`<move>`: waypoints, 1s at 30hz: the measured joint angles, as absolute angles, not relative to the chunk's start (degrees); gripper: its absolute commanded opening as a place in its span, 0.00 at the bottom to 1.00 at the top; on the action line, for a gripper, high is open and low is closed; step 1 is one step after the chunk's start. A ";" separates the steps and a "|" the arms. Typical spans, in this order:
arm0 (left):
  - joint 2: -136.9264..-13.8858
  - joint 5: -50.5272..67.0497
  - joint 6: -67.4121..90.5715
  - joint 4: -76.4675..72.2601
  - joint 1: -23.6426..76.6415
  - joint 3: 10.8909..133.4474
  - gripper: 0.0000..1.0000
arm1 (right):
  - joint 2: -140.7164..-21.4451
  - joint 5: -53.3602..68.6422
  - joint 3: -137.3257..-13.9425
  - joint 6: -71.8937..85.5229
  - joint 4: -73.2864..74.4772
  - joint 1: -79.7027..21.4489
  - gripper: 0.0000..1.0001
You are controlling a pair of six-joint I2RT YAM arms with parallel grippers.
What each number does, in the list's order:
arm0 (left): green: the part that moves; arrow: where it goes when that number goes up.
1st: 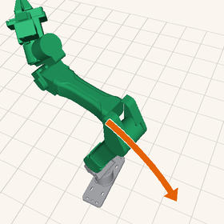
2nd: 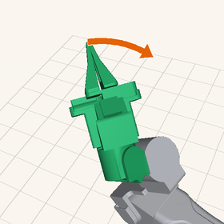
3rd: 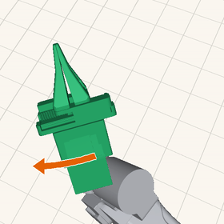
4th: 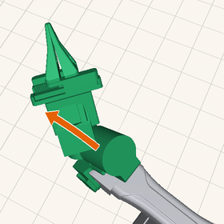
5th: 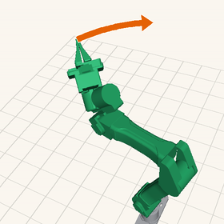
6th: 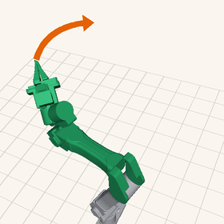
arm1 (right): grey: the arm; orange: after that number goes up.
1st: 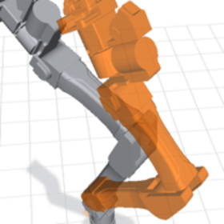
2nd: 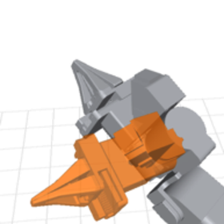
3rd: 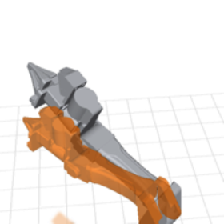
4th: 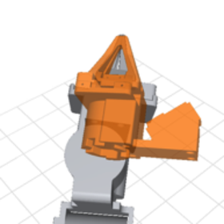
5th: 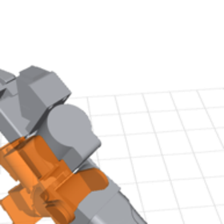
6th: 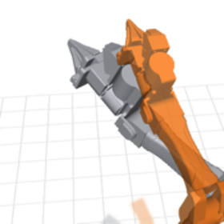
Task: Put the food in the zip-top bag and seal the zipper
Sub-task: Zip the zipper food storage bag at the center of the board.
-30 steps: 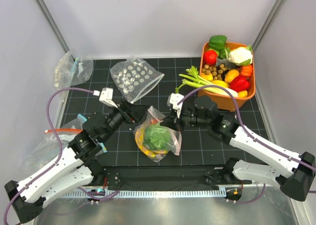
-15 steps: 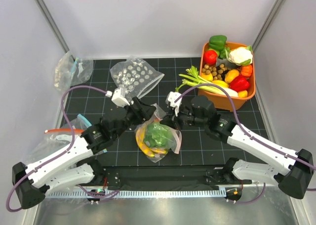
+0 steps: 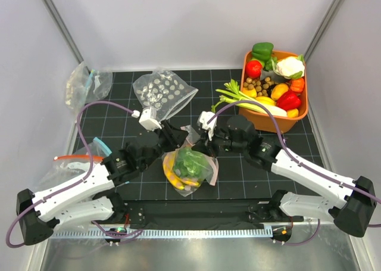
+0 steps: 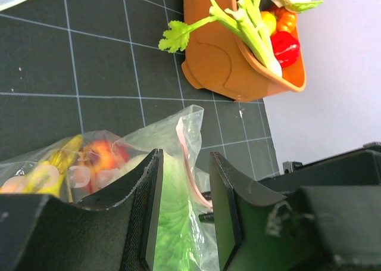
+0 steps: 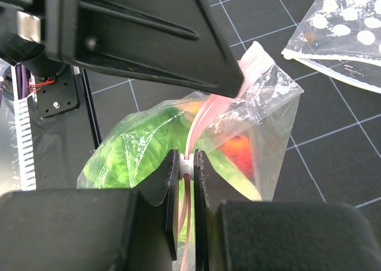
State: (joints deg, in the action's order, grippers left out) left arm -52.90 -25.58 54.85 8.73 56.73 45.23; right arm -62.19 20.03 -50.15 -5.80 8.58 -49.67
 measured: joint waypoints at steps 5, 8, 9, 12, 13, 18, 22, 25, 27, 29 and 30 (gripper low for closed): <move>-55.05 -26.30 54.65 8.60 56.95 46.09 0.14 | -62.28 19.99 -50.15 -5.82 8.36 -50.26 0.01; -56.42 -26.35 53.76 8.49 56.99 46.59 0.00 | -62.30 19.62 -50.15 -5.87 8.27 -50.74 0.01; -56.93 -26.35 53.36 8.40 56.99 46.87 0.00 | -62.33 19.44 -50.15 -5.87 8.32 -50.85 0.01; -58.00 -26.33 52.42 8.34 57.01 47.70 0.00 | -62.41 18.96 -50.15 -5.89 8.49 -51.11 0.01; -58.11 -26.41 52.10 8.27 57.04 47.77 0.00 | -62.41 18.72 -50.15 -5.93 8.58 -51.18 0.01; -56.36 -28.97 51.48 9.39 57.47 47.77 0.00 | -62.41 18.06 -50.17 -6.13 7.73 -51.40 0.01; -52.34 -31.83 51.62 11.64 56.71 47.75 0.01 | -62.61 17.67 -51.48 -6.17 6.22 -51.68 0.01; -50.26 -33.89 51.66 12.88 55.09 47.88 0.00 | -63.02 17.39 -52.53 -6.15 5.52 -52.07 0.01; -49.95 -36.29 51.70 14.79 54.65 48.69 0.00 | -63.16 16.82 -52.93 -6.20 5.72 -52.53 0.01; -49.95 -38.70 51.70 16.88 54.61 49.76 0.00 | -63.16 15.66 -53.17 -6.31 6.24 -53.17 0.01; -49.87 -39.99 51.66 17.96 54.59 50.30 0.01 | -63.16 15.09 -53.34 -6.35 6.55 -53.52 0.01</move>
State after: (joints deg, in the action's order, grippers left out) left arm -49.87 -39.99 51.66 17.96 54.59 50.30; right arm -63.16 15.09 -53.34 -6.35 6.55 -53.52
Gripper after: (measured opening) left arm 0.014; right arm 0.141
